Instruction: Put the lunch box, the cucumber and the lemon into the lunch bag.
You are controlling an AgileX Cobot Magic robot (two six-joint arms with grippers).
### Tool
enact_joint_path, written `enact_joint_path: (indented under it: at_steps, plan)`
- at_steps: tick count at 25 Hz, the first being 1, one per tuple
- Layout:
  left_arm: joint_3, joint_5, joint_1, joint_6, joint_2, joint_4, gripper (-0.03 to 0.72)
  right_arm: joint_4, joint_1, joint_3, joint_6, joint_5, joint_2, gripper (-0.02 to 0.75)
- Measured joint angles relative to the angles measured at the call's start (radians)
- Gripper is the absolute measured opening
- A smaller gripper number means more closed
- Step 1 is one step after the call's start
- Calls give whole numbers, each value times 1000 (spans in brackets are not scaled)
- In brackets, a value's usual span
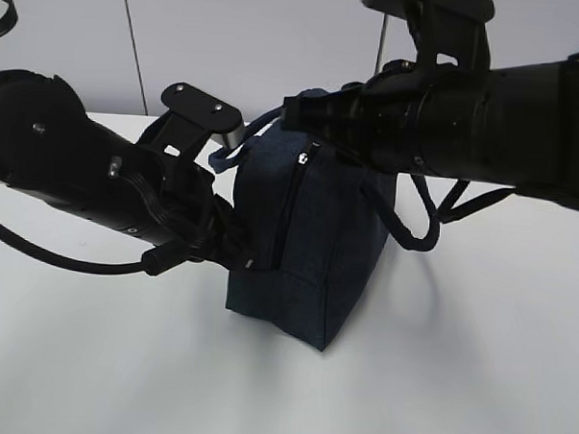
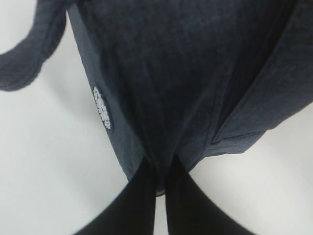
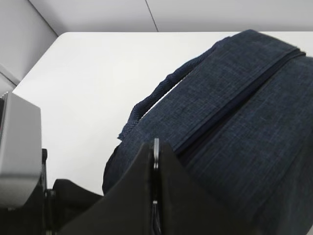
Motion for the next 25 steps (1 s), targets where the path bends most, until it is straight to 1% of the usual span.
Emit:
enact_joint_path:
  at_steps: [5,11,25]
  plan:
    - [0,2,0,0,0,-14,-6,0,-25,-7,-7,-1,0,0]
    - [0,7,0,0,0,-20,-6,0,-28,-18,-26,-5,0,0]
    - [2,31,0,0,-6,-41,-6,5,-32,-137,-78,-33,101,0]
